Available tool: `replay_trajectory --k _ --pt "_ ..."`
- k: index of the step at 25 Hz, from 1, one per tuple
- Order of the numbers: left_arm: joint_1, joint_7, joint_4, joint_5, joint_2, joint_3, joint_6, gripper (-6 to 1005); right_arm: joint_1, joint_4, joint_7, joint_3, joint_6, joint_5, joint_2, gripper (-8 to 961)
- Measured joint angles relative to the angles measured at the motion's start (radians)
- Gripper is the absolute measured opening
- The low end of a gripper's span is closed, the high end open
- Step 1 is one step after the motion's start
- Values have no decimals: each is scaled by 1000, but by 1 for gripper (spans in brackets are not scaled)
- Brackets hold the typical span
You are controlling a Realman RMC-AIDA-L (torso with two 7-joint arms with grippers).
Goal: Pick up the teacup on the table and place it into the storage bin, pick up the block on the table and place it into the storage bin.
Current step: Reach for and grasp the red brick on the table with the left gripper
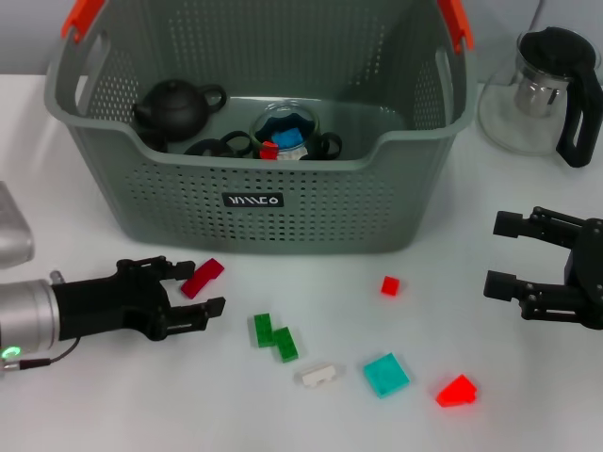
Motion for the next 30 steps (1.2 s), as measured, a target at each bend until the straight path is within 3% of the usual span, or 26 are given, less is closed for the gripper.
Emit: replay_trajectory --k 14,30 --pt "-58 -69 -28 15 -1 48 -130 746 -4 0 0 0 0 0 0 914" --pt "-57 -60 -37 24 1 124 -95 746 -7 0 0 0 1 -1 1 915"
